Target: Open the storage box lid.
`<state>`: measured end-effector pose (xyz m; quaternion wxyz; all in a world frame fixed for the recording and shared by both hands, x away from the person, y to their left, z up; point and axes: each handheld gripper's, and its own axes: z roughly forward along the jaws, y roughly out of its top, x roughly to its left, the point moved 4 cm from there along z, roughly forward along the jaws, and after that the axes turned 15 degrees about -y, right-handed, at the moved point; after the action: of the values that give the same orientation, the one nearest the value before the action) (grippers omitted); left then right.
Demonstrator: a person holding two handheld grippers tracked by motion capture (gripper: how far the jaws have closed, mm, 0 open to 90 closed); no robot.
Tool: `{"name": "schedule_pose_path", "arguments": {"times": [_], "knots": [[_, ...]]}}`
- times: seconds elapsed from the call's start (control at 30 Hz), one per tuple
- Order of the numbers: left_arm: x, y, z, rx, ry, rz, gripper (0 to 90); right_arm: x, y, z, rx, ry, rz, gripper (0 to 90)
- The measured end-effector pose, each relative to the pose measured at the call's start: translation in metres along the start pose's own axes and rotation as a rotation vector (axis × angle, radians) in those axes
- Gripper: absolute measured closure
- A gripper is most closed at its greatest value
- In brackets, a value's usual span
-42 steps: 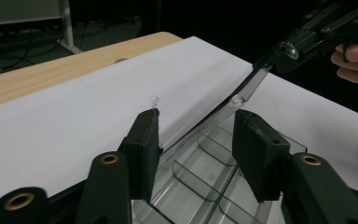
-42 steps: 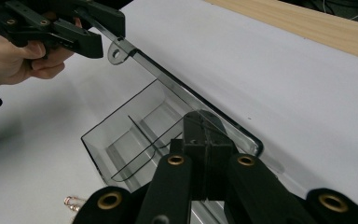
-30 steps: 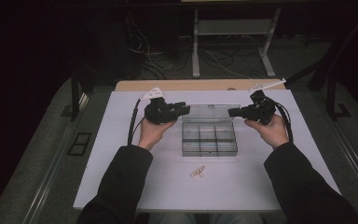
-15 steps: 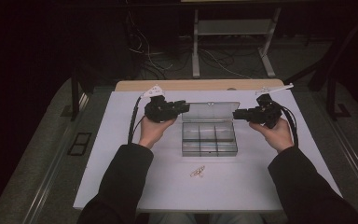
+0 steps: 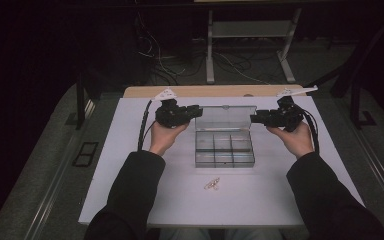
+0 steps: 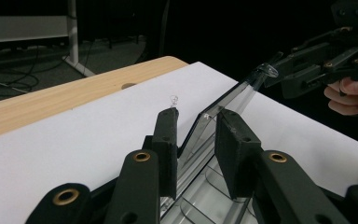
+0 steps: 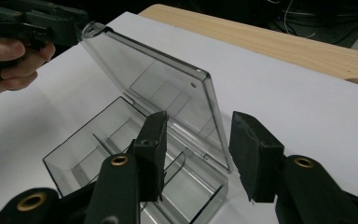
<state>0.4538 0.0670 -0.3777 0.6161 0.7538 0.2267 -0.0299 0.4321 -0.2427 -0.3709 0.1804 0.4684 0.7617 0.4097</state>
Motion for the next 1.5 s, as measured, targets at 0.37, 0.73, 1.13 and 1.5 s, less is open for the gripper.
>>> {"name": "schedule_pose_path", "arguments": {"times": [0.37,0.73,1.13,1.5], "knots": [[0.009,0.002,0.002,-0.017,0.005,-0.013,70.7,-0.005,0.015,0.011,-0.017,0.024,0.007,58.8],[0.014,0.003,0.004,-0.027,0.013,-0.01,70.7,-0.009,0.02,0.023,-0.006,0.041,-0.037,70.3],[0.022,-0.002,0.006,-0.035,0.036,-0.046,65.3,-0.014,0.021,0.028,-0.029,0.037,-0.041,73.2],[0.032,-0.02,0.008,-0.021,0.043,-0.085,63.2,-0.015,0.022,0.03,-0.028,0.032,-0.033,73.5]]}}
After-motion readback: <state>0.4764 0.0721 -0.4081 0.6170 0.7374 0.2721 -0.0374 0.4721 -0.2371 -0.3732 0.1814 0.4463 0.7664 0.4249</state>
